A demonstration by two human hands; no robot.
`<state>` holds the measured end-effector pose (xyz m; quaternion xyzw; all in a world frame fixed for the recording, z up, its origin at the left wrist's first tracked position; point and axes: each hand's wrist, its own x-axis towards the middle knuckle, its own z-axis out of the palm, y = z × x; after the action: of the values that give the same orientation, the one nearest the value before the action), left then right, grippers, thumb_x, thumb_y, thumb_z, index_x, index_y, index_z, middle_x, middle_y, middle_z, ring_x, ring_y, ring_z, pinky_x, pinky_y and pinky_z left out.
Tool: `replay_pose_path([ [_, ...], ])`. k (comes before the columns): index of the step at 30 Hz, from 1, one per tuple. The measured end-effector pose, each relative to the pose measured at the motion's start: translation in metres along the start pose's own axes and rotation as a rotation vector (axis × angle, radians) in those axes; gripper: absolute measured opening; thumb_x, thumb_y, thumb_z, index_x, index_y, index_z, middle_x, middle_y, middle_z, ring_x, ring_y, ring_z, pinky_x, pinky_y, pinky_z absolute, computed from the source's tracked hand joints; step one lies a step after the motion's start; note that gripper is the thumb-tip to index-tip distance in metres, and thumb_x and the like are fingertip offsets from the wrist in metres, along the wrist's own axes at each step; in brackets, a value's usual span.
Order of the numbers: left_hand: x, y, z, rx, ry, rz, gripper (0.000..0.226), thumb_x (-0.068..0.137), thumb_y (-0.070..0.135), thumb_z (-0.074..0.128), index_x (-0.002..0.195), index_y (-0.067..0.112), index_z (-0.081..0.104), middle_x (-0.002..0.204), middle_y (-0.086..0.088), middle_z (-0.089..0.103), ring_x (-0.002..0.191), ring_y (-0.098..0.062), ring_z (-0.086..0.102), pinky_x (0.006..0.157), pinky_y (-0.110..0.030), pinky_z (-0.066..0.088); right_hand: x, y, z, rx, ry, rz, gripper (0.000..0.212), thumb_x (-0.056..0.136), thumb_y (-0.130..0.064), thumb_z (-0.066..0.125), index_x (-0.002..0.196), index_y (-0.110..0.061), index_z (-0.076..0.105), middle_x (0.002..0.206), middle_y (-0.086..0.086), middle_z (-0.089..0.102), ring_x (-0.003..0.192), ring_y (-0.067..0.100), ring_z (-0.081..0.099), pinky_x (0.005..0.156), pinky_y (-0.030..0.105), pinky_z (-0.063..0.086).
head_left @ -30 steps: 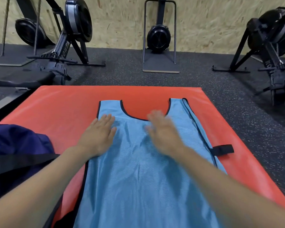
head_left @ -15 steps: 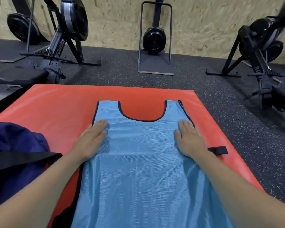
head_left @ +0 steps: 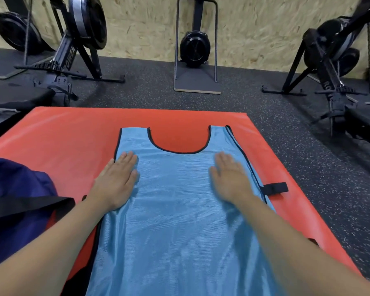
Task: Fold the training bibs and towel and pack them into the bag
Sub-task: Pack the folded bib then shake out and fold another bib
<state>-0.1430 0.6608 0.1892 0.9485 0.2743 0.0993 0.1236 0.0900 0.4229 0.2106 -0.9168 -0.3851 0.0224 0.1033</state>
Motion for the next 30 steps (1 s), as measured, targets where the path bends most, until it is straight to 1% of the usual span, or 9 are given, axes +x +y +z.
replay_pose_path([
  [3, 0.000, 0.001, 0.000, 0.031, -0.005, -0.006, 0.066, 0.100, 0.049, 0.005, 0.160, 0.021, 0.009, 0.166, 0.009, -0.002, 0.145, 0.002, -0.012, 0.123, -0.031, -0.006, 0.002, 0.032, -0.016, -0.047, -0.005, 0.139, 0.061, 0.106, -0.040, 0.012, 0.159, -0.010, 0.011, 0.168, 0.005, 0.005, 0.155, 0.022, 0.000, 0.125, 0.040, 0.000],
  [6, 0.001, 0.001, 0.002, 0.041, 0.001, -0.010, 0.067, 0.100, 0.051, 0.004, 0.160, 0.022, 0.010, 0.166, 0.009, -0.001, 0.145, 0.003, -0.012, 0.123, -0.031, -0.006, -0.015, -0.042, 0.000, 0.063, 0.004, -0.030, 0.090, 0.093, -0.057, -0.020, 0.158, -0.003, 0.012, 0.167, 0.013, 0.003, 0.154, 0.032, 0.004, 0.123, 0.043, 0.000],
  [7, 0.001, 0.000, 0.002, 0.037, 0.006, -0.007, 0.073, 0.095, 0.054, 0.001, 0.160, 0.022, 0.012, 0.166, 0.009, 0.001, 0.145, 0.004, -0.011, 0.123, -0.031, -0.005, -0.029, -0.078, 0.010, 0.119, -0.027, -0.125, 0.090, 0.093, -0.061, -0.018, 0.159, -0.007, 0.007, 0.168, 0.009, 0.000, 0.154, 0.028, 0.002, 0.124, 0.040, -0.003],
  [10, 0.001, -0.004, 0.002, 0.021, 0.006, 0.010, 0.086, 0.087, 0.060, -0.004, 0.160, 0.021, 0.016, 0.166, 0.007, 0.006, 0.146, 0.003, -0.006, 0.124, -0.033, -0.001, -0.076, -0.147, 0.031, 0.121, -0.090, -0.389, 0.064, 0.106, -0.046, 0.020, 0.161, -0.015, 0.005, 0.168, -0.001, -0.001, 0.154, 0.013, -0.008, 0.124, 0.039, -0.008],
  [18, 0.000, 0.002, 0.000, 0.028, 0.002, 0.005, 0.074, 0.095, 0.052, 0.005, 0.160, 0.019, 0.015, 0.167, 0.005, 0.006, 0.148, -0.002, -0.004, 0.124, -0.036, 0.000, -0.062, 0.031, -0.005, 0.003, 0.067, 0.049, 0.067, 0.102, -0.045, 0.014, 0.160, -0.012, 0.013, 0.168, 0.004, 0.009, 0.155, 0.017, 0.002, 0.125, 0.035, -0.003],
  [20, 0.000, 0.002, 0.001, 0.048, 0.009, 0.012, 0.074, 0.095, 0.052, 0.004, 0.160, 0.019, 0.015, 0.167, 0.004, 0.006, 0.149, -0.004, -0.003, 0.124, -0.037, 0.001, -0.059, 0.032, -0.011, 0.049, 0.143, 0.117, 0.058, 0.105, -0.031, 0.022, 0.155, -0.001, 0.025, 0.164, 0.013, 0.020, 0.153, 0.027, 0.014, 0.125, 0.042, 0.009],
  [22, 0.001, 0.001, 0.002, 0.052, 0.018, 0.020, 0.073, 0.096, 0.052, 0.004, 0.160, 0.019, 0.016, 0.167, 0.003, 0.007, 0.150, -0.005, -0.002, 0.124, -0.038, 0.002, -0.060, -0.016, -0.006, 0.110, 0.213, 0.013, 0.053, 0.102, -0.018, 0.032, 0.148, 0.006, 0.034, 0.159, 0.020, 0.029, 0.146, 0.037, 0.030, 0.121, 0.048, 0.024],
  [26, 0.001, -0.005, 0.002, 0.023, 0.021, 0.017, 0.077, 0.092, 0.057, 0.004, 0.159, 0.025, 0.023, 0.167, 0.004, 0.014, 0.153, -0.009, 0.006, 0.124, -0.040, 0.007, -0.101, -0.145, 0.024, 0.204, -0.057, -0.363, 0.066, 0.105, -0.047, 0.023, 0.160, -0.016, 0.004, 0.166, -0.007, -0.007, 0.152, 0.009, -0.014, 0.124, 0.038, -0.010],
  [30, 0.003, -0.007, 0.002, 0.014, 0.016, 0.020, 0.067, 0.095, 0.052, 0.011, 0.157, 0.029, 0.026, 0.166, 0.004, 0.016, 0.153, -0.009, 0.007, 0.123, -0.039, 0.005, -0.104, -0.098, 0.028, 0.041, 0.001, -0.293, 0.068, 0.104, -0.052, 0.019, 0.161, -0.018, 0.007, 0.168, -0.002, -0.003, 0.153, 0.011, -0.013, 0.124, 0.039, -0.011],
])
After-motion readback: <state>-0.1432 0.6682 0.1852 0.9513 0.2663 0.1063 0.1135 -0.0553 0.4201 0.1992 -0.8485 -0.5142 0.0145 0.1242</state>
